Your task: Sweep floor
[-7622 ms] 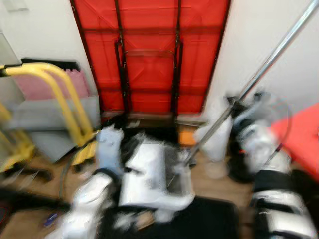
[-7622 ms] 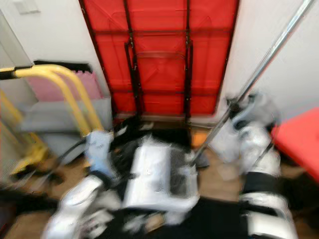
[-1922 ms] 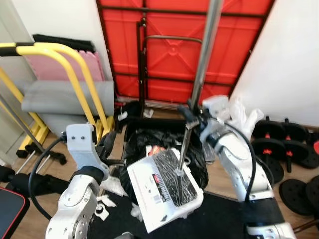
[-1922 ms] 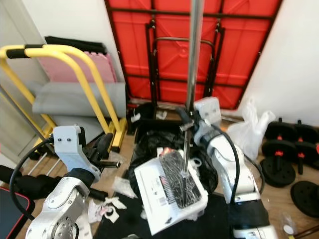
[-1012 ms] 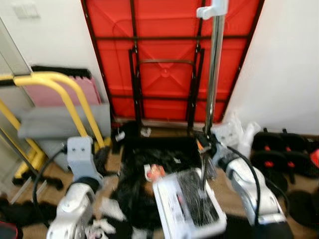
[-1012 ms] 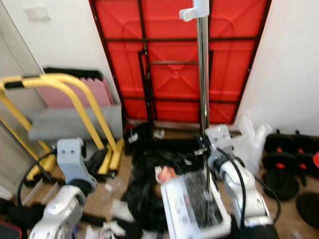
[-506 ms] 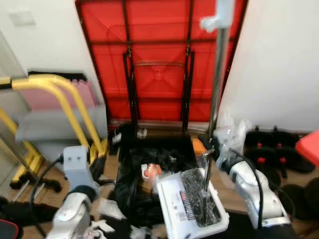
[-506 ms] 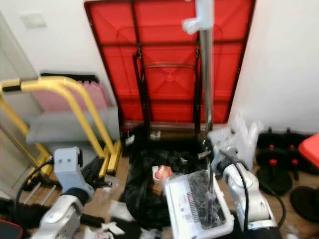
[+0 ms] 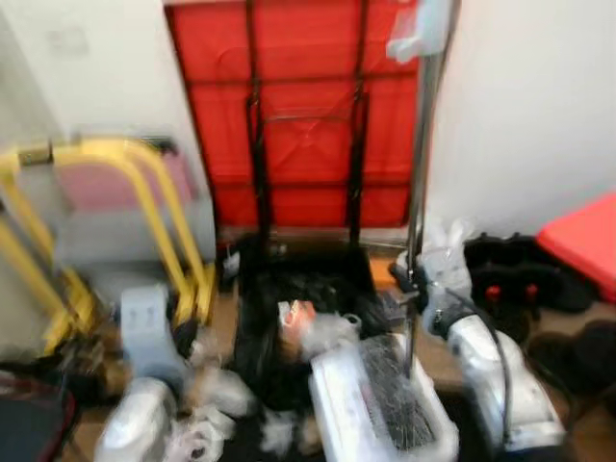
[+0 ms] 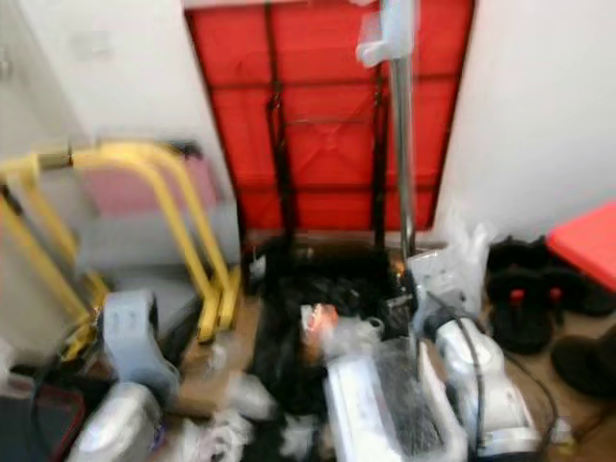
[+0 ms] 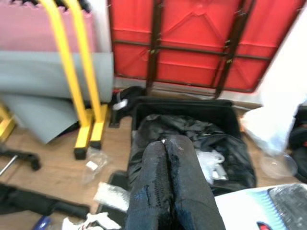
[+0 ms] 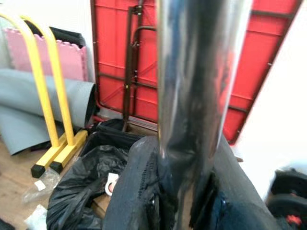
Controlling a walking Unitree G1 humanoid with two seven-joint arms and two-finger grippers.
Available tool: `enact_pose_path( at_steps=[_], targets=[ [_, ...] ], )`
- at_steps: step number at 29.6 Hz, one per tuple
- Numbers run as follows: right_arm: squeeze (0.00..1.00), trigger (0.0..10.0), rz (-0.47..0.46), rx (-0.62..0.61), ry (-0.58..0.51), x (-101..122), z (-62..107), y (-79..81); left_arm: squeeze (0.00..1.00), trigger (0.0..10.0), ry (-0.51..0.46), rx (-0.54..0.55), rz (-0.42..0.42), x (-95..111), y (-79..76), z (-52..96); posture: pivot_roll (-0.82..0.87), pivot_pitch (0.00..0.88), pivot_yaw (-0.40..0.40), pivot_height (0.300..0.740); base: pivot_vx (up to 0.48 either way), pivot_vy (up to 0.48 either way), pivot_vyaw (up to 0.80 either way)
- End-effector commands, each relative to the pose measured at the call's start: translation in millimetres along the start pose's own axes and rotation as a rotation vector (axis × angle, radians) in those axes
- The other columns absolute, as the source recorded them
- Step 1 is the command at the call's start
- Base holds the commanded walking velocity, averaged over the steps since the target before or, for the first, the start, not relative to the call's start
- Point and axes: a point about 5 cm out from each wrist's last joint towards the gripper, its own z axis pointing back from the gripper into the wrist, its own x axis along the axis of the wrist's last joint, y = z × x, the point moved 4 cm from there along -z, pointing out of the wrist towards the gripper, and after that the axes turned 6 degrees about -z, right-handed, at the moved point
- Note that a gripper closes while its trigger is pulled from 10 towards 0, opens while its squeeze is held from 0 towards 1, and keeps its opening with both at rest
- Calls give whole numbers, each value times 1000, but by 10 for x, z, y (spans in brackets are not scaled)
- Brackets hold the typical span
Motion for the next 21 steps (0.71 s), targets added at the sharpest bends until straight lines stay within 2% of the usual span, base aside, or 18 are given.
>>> enact_pose_path(
  at_steps=[1,12,21],
  targets=[
    [0,10000,5,7,-66,161,-43,40,0,10000,7,7,-11,-24,25,6,-132,0,9,740,-277,0,0],
    [0,10000,5,-9,-74,188,-81,1,0,10000,-12,14,-24,6,39,0,-128,0,9,740,0,0,0],
    [0,10000,9,-62,-66,227,-151,-97,0,10000,-24,6,-43,33,24,-6,-125,0,11,740,0,0,0]
  ],
)
